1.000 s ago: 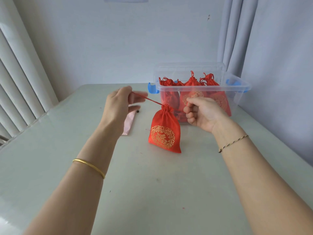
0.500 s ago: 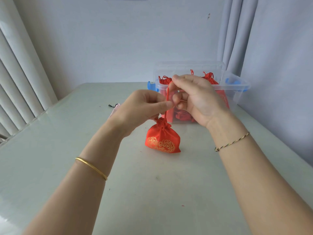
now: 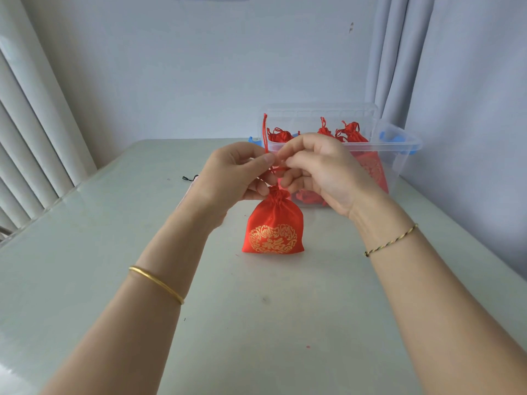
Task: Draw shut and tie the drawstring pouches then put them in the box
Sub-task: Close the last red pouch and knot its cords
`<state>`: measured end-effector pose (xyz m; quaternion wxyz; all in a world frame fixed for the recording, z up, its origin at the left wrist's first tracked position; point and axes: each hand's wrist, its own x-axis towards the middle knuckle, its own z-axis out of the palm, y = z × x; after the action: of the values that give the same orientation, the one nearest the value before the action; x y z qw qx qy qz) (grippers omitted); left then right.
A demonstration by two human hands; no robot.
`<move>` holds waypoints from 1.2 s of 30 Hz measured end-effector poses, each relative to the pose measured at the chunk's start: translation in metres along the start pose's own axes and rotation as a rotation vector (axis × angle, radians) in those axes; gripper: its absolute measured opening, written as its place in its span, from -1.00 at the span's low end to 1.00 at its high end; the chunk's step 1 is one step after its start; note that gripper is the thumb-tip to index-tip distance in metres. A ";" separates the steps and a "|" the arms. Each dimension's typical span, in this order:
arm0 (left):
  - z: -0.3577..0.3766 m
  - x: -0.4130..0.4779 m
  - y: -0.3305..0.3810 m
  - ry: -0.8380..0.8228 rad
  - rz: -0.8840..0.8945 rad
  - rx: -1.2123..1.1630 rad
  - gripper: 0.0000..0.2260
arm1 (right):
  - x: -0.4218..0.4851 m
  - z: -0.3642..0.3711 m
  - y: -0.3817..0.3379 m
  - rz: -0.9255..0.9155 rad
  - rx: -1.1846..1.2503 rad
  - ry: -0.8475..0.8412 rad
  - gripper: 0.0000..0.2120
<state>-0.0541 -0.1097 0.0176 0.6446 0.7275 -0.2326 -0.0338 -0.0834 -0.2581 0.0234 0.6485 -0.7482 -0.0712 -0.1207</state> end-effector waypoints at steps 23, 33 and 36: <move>-0.004 0.002 0.001 0.336 -0.036 -0.064 -0.86 | 0.002 0.007 0.012 -0.266 -0.560 0.068 -0.89; 0.008 -0.004 0.002 0.249 0.254 0.556 -0.92 | 0.009 -0.002 0.022 0.165 0.172 0.057 -0.80; 0.010 -0.002 -0.003 0.276 0.257 0.608 -0.91 | 0.009 -0.002 0.021 0.181 0.209 0.036 -0.78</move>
<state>-0.0585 -0.1176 0.0123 0.4230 0.8485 -0.2327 0.2169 -0.0699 -0.2636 0.0065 0.7323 -0.6777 -0.0040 -0.0672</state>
